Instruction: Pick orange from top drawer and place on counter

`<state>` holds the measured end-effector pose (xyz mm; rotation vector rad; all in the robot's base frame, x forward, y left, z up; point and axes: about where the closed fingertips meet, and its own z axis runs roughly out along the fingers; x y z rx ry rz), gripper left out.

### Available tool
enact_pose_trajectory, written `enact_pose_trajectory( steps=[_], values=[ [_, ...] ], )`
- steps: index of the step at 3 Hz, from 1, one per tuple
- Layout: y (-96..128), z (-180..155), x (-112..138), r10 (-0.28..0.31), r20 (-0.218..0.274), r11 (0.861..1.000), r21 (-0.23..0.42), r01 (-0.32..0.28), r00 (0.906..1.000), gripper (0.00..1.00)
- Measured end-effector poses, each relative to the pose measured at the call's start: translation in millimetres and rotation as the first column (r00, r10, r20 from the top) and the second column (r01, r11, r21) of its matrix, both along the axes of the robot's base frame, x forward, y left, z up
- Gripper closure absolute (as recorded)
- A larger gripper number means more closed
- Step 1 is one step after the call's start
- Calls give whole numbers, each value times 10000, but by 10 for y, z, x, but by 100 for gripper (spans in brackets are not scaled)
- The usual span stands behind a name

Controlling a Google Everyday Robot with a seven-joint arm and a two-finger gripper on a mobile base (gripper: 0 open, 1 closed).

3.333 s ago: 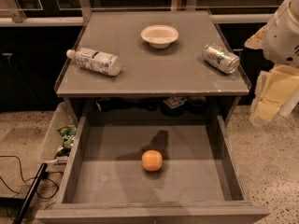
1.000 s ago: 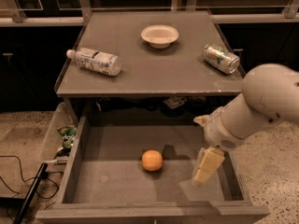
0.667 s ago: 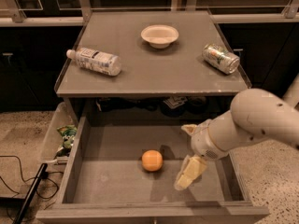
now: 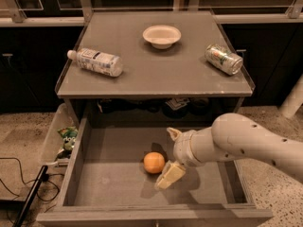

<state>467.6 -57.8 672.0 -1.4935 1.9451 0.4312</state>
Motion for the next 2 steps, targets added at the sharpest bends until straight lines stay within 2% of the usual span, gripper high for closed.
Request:
enact_pose_trajectory(
  steps=[1, 2],
  values=[
    [159, -217, 74, 165, 306, 9998, -136, -160, 9994, 0],
    [253, -456, 120, 352, 113, 9993, -98, -351, 9993, 0]
  ],
)
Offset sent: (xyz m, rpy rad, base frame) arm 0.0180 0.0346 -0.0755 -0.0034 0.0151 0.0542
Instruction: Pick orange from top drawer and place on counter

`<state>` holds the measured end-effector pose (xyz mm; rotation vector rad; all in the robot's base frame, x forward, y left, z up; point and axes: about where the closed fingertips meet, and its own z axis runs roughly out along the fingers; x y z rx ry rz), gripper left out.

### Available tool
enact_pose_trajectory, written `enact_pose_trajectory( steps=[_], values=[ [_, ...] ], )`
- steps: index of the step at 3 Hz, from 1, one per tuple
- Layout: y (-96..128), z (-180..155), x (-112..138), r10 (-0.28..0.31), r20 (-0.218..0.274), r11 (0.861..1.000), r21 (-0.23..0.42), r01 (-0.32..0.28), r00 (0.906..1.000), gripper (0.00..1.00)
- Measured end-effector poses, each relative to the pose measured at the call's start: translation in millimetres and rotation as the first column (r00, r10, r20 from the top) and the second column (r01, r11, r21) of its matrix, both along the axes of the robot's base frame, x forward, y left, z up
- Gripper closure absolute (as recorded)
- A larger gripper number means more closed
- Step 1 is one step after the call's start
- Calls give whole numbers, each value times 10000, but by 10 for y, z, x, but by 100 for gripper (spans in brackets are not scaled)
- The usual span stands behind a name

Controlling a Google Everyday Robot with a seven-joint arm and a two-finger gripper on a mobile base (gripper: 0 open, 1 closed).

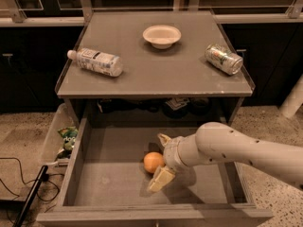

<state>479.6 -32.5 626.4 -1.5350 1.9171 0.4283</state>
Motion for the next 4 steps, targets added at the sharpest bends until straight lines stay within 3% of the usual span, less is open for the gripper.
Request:
enact_pose_trajectory(
  steps=[1, 2, 4],
  values=[
    [23, -191, 36, 157, -443, 9995, 284, -145, 9989, 0],
    [28, -211, 33, 166, -487, 9994, 309, -151, 9987, 19],
    [16, -180, -28, 136, -670, 9995, 305, -116, 9977, 65]
  ],
)
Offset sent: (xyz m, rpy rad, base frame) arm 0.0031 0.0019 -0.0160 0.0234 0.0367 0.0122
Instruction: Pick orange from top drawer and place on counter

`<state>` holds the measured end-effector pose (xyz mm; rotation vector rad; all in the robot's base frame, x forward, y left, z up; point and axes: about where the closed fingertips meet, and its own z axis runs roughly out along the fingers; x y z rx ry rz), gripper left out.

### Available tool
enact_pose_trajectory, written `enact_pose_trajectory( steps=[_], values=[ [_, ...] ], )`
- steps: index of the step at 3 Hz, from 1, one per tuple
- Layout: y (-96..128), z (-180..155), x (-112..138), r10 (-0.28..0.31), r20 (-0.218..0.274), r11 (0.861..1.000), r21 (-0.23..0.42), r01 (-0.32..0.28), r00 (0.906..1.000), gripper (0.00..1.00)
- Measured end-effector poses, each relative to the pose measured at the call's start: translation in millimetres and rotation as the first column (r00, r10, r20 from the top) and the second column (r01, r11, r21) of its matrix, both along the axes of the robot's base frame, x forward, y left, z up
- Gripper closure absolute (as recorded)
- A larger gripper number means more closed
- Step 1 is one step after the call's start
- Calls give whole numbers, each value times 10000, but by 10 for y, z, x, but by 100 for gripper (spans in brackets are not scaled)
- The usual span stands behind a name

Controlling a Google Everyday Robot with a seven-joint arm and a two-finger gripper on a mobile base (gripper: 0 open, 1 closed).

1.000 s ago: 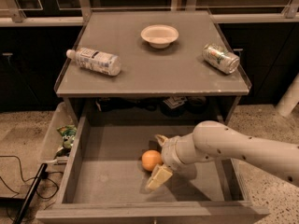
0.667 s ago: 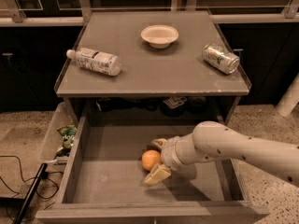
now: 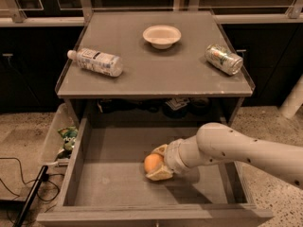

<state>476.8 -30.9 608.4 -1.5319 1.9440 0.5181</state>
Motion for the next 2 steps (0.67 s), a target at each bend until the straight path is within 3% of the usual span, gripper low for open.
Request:
enact_pose_trajectory(
  steps=[1, 2],
  values=[
    [-4, 11, -21, -10, -62, 10000, -3, 10, 10000, 88],
    [-21, 353, -78, 164, 58, 9997, -201, -163, 9998, 100]
  ],
)
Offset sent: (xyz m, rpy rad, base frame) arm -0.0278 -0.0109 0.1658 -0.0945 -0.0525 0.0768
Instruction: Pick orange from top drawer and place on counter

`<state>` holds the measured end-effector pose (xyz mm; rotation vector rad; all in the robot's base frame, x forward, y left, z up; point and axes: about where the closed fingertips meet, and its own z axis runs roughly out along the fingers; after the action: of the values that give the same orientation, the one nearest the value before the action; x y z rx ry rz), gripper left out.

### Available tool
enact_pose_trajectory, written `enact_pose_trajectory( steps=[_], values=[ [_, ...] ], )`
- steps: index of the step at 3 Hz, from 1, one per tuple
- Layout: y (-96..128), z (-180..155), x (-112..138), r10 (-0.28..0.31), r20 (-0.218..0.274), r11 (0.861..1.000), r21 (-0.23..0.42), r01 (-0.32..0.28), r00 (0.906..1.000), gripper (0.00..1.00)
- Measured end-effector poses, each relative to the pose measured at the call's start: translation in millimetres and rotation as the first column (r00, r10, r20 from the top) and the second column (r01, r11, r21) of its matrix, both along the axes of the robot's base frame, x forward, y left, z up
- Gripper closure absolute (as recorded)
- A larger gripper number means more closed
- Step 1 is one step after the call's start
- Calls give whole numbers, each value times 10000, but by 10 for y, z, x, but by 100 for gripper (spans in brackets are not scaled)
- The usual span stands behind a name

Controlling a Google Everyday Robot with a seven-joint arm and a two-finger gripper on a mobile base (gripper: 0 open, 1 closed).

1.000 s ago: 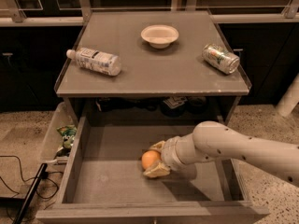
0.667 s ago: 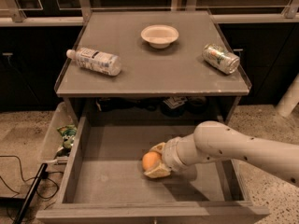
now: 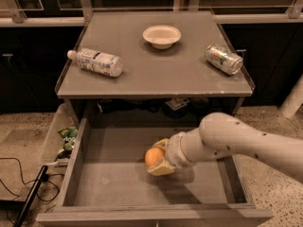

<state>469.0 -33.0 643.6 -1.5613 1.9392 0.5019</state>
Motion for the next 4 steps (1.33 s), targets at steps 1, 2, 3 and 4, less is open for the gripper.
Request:
enact_pose_trajectory(
  steps=[1, 2, 3, 4],
  values=[
    [-50, 881, -67, 488, 621, 9972, -604, -450, 9969, 100],
    [-109, 1646, -79, 798, 1062, 9880, -1405, -645, 9911, 100],
    [-431, 2258, 51, 773, 1518, 9853, -1626, -522, 9854, 100],
    [-468, 2523, 110, 754, 1864, 9864, -1578, -459, 9796, 100]
  ],
)
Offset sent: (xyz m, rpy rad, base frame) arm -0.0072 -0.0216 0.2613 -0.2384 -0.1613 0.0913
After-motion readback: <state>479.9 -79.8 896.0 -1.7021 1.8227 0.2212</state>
